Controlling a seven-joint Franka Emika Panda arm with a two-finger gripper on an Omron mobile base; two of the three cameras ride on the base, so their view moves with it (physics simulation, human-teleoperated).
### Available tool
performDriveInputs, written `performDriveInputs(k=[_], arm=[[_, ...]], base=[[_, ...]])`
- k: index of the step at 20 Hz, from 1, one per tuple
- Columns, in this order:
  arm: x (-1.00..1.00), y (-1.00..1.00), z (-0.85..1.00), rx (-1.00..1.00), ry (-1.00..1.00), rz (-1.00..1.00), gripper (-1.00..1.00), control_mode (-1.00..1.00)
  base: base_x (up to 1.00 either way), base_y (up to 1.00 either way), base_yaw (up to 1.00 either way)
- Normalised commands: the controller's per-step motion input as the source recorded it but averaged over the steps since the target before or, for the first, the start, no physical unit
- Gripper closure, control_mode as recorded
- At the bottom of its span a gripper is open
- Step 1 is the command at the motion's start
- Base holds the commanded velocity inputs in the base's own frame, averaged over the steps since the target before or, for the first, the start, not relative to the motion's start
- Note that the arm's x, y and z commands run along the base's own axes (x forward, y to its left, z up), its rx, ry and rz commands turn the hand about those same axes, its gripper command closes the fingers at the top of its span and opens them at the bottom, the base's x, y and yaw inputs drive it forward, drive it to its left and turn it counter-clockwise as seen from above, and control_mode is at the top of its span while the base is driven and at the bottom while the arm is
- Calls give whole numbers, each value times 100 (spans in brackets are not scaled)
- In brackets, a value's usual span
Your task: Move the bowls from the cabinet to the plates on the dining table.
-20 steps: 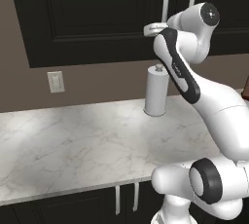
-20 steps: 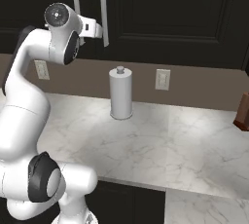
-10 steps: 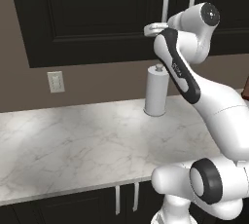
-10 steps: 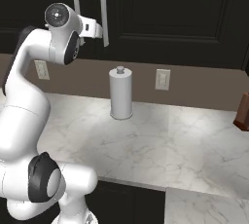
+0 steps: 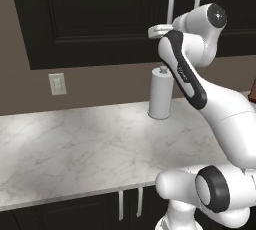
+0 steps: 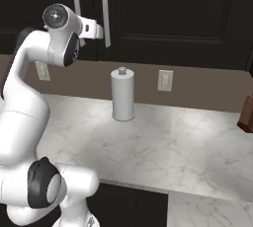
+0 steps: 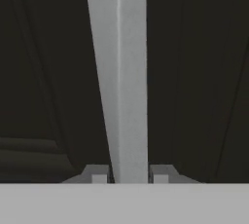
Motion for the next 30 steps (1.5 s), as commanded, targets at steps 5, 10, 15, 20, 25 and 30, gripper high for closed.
performDriveInputs(k=[5,10,15,20,25,30], arm=[[-40,44,4,-8,-10,0,100,-100],[-34,50,8,-9,-11,1,100,-100],[-23,49,14,-10,-13,0,100,-100],[-34,44,18,-6,-14,3,100,-100],[-58,41,27,-2,-18,8,100,-100],[-59,38,32,-1,-14,13,100,-100]], base=[[0,0,0],[0,0,0],[0,0,0],[0,0,0],[0,0,0],[0,0,0]])
